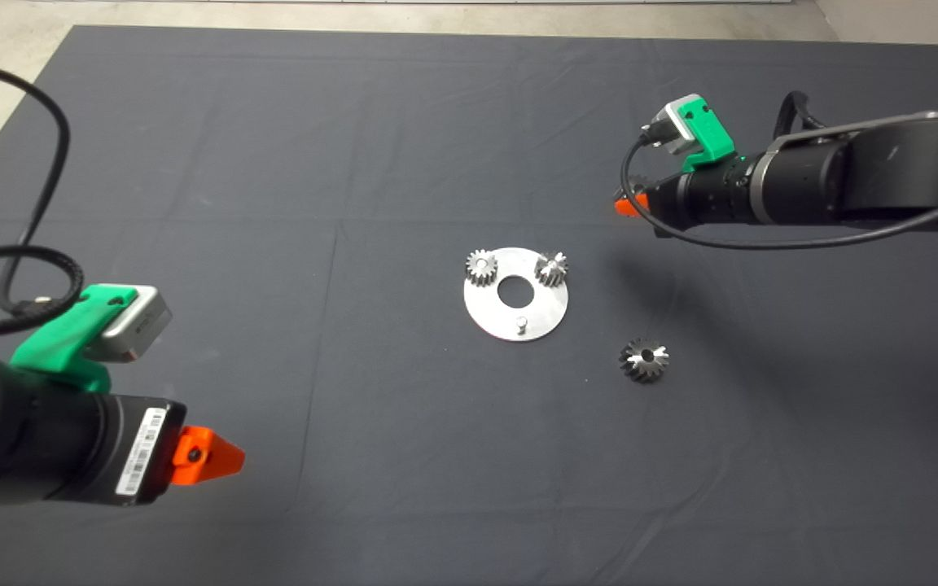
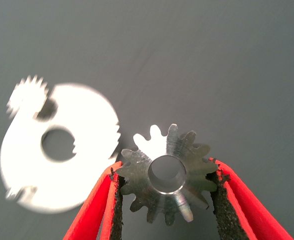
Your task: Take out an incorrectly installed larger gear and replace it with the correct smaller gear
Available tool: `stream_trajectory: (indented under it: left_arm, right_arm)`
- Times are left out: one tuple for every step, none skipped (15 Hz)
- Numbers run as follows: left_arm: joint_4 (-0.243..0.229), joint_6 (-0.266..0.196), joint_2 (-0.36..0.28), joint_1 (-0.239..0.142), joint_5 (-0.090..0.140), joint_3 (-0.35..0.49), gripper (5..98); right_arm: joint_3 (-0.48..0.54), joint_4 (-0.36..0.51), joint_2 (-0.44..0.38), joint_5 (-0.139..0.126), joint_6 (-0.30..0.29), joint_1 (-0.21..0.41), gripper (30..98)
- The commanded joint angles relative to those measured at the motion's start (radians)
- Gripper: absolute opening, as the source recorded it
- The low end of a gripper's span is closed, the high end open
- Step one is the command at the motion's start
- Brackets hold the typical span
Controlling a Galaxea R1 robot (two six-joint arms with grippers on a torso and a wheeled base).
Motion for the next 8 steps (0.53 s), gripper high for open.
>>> stream_trajectory:
  left_arm:
    - [-0.019,0.004,0.003,-0.004,0.045,0.012,98.2]
    - [-0.018,0.004,0.003,0.002,0.051,0.012,98.2]
    - [-0.019,0.004,0.004,0.008,0.06,0.012,98.2]
    - [-0.019,0.003,0.003,0.014,0.061,0.012,98.2]
    - [-0.018,0.003,0.0,0.019,0.061,0.012,98.2]
    - [-0.018,0.001,-0.003,0.02,0.061,0.012,98.2]
    - [-0.019,0.0,-0.003,0.022,0.062,0.012,98.2]
    - [-0.019,0.0,-0.003,0.022,0.062,0.012,98.2]
  right_arm:
    - [0.034,0.085,0.065,-0.014,-0.001,0.015,39.0]
    - [0.034,0.094,0.095,-0.016,-0.001,0.012,39.0]
    - [0.034,0.094,0.121,-0.016,-0.001,0.009,39.0]
    - [0.029,0.094,0.143,-0.016,-0.001,0.006,39.0]
    - [0.029,0.094,0.159,-0.016,-0.001,0.0,39.0]
    - [0.028,0.094,0.178,-0.016,-0.005,-0.012,39.0]
    - [0.023,0.092,0.198,-0.015,-0.009,-0.031,39.0]
    - [0.018,0.092,0.214,-0.015,-0.009,-0.038,39.0]
